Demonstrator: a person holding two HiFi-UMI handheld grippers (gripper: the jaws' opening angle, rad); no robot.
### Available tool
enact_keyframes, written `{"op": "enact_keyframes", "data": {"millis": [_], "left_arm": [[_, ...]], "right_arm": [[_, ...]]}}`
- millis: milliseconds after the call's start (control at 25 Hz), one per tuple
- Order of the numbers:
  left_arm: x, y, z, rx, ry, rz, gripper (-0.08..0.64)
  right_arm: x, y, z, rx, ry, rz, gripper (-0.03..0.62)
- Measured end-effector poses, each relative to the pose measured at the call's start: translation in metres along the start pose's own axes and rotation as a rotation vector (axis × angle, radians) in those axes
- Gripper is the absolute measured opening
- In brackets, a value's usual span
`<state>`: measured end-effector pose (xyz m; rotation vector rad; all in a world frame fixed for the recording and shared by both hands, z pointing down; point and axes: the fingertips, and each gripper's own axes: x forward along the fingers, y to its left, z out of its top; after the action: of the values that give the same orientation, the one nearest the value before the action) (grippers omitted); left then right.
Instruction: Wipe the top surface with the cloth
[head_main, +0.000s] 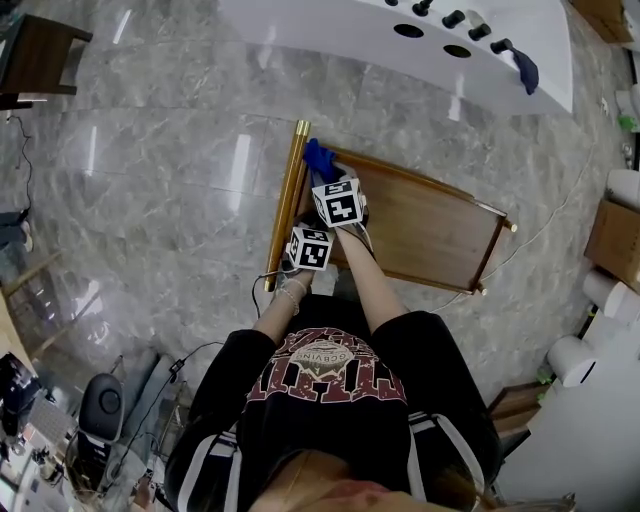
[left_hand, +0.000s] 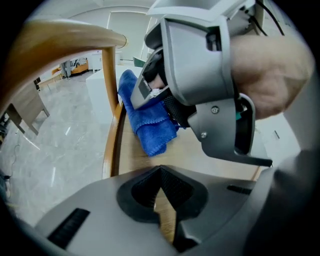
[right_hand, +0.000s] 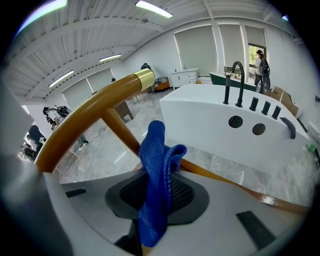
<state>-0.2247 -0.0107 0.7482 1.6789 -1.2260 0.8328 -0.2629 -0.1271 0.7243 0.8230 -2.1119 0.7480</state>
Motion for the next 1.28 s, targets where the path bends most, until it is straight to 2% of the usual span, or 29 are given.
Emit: {"op": "enact_keyframes", "data": {"millis": [240, 400, 560, 1280], "left_arm": [[0.0, 0.002, -0.001, 0.045, -0.006, 0.012, 0.049], [-0.001, 0.001, -0.001, 0.034, -0.003, 0.007, 0.049], [-0.001, 0.002, -0.002, 0.06, -0.007, 0.018, 0.049], [0.002, 0.001, -0.002, 0.072, 0.017, 0.03, 0.049]], "right_arm": [[0.005, 0.0, -0.001, -0.001, -0.026, -0.003, 0.092], [0.006, -0.002, -0.003, -0.005, -0.044, -0.004, 0.092], [0.009, 0.0, -0.003, -0.013, -0.044, 0.007, 0.092], [0.002, -0.012, -0.013, 0.004, -0.034, 0.039, 0.092]]}}
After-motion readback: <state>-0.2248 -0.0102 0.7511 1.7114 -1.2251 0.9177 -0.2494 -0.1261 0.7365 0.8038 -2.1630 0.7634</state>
